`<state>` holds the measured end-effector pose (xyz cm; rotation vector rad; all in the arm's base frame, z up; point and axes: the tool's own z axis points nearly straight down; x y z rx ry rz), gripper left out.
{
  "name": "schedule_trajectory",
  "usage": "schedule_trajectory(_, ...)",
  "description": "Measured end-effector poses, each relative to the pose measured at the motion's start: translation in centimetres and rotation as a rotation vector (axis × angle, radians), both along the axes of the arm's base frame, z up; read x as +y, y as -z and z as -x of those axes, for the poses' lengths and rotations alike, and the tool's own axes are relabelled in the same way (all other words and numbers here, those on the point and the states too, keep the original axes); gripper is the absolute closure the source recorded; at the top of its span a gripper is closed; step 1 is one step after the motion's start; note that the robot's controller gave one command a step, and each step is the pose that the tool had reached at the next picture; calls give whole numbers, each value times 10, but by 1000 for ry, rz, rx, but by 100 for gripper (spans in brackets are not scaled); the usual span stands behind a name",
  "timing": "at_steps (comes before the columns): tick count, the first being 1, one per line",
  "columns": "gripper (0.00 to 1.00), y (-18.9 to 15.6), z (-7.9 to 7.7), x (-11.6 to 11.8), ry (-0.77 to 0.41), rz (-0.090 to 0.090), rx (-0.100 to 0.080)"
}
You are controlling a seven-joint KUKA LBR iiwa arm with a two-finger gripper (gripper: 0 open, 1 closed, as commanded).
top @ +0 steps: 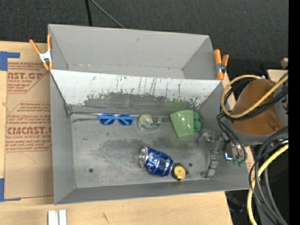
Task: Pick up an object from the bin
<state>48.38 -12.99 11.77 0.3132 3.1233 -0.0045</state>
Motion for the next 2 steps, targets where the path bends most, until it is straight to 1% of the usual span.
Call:
schedule_trajectory(1,0,49,3,96,-48,-7,0)
schedule_trajectory(2,0,48,3,59,19,-3,-3)
